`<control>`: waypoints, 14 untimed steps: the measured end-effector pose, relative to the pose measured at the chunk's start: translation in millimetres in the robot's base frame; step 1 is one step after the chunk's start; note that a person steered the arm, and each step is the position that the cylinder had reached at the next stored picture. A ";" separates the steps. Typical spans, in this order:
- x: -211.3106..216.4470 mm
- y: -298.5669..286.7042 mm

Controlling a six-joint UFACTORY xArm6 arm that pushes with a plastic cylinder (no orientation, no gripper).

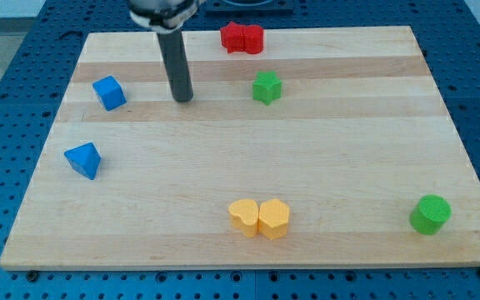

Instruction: Push the green star to the green circle

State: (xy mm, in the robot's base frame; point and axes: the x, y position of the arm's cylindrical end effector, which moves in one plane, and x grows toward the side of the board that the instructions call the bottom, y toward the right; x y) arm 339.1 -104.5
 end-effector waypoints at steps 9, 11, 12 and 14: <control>30.8 380.5; 90.8 397.7; 113.4 352.1; 102.9 356.0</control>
State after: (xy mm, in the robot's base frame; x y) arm 442.0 251.4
